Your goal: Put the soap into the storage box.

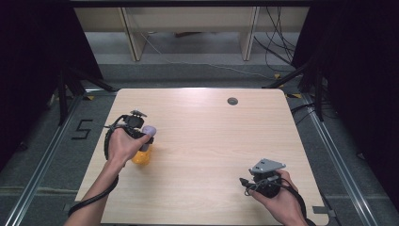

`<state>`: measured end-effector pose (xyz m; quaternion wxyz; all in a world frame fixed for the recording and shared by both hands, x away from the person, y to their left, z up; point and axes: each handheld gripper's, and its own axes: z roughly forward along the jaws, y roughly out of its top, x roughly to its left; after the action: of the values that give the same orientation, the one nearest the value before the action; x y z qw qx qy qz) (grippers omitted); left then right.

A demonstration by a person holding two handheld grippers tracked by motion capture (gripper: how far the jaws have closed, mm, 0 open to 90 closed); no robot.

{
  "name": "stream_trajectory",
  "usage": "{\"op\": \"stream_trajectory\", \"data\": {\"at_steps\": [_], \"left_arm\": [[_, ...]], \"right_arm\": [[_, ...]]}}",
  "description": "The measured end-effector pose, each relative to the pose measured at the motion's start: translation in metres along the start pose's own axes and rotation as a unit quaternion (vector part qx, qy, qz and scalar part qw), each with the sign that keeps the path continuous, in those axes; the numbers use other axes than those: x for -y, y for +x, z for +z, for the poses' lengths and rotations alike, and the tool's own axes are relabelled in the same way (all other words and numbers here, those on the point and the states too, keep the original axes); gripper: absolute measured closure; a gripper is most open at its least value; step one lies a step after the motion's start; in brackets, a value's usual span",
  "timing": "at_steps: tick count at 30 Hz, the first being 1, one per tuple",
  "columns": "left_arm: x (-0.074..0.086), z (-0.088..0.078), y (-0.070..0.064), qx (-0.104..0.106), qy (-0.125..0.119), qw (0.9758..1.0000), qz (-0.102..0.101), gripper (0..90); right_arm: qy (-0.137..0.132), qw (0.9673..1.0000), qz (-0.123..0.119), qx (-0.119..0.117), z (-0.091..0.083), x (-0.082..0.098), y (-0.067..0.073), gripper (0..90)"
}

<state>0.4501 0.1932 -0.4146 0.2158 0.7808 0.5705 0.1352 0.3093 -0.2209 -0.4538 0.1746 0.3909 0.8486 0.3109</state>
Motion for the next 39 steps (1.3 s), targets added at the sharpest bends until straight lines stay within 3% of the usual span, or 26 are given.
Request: {"op": "stream_trajectory", "data": {"at_steps": [6,11,13,16,19,20,21,23,30,39], "left_arm": [[0.000,0.002,0.005,-0.008,0.016,0.9998,-0.005,48.9],[0.003,0.006,0.008,-0.014,0.016,0.9995,-0.024,48.9],[0.004,0.008,0.011,-0.018,0.009,0.9997,-0.013,48.9],[0.006,0.011,0.011,-0.020,0.011,0.9992,-0.034,48.9],[0.007,0.013,0.014,-0.023,0.014,0.9990,-0.036,48.9],[0.007,0.014,0.015,-0.022,0.013,0.9993,-0.028,48.9],[0.008,0.014,0.014,-0.025,0.015,0.9988,-0.039,48.9],[0.009,0.016,0.015,-0.024,0.015,0.9988,-0.041,48.9],[0.008,0.018,0.019,-0.034,0.026,0.9981,-0.043,48.9],[0.011,0.023,0.019,-0.030,0.030,0.9983,-0.039,48.9]], "right_arm": [[0.003,1.0000,0.000,0.000,0.000,0.000,0.000,51.0],[0.003,1.0000,0.000,0.000,0.000,0.000,0.000,51.0],[0.003,1.0000,0.000,-0.001,0.000,0.000,0.000,51.0],[0.003,1.0000,-0.001,-0.001,0.000,0.000,0.000,51.0],[0.003,1.0000,0.000,-0.001,0.000,0.000,0.000,51.0],[0.003,1.0000,0.000,-0.001,0.000,0.000,0.000,51.0],[0.003,1.0000,0.000,-0.001,0.000,0.000,0.000,51.0],[0.003,1.0000,-0.001,-0.001,0.000,0.000,0.000,51.0],[0.004,1.0000,0.003,-0.002,0.000,0.000,0.000,51.0],[0.001,1.0000,0.000,0.000,0.000,0.000,0.000,50.9]]}}
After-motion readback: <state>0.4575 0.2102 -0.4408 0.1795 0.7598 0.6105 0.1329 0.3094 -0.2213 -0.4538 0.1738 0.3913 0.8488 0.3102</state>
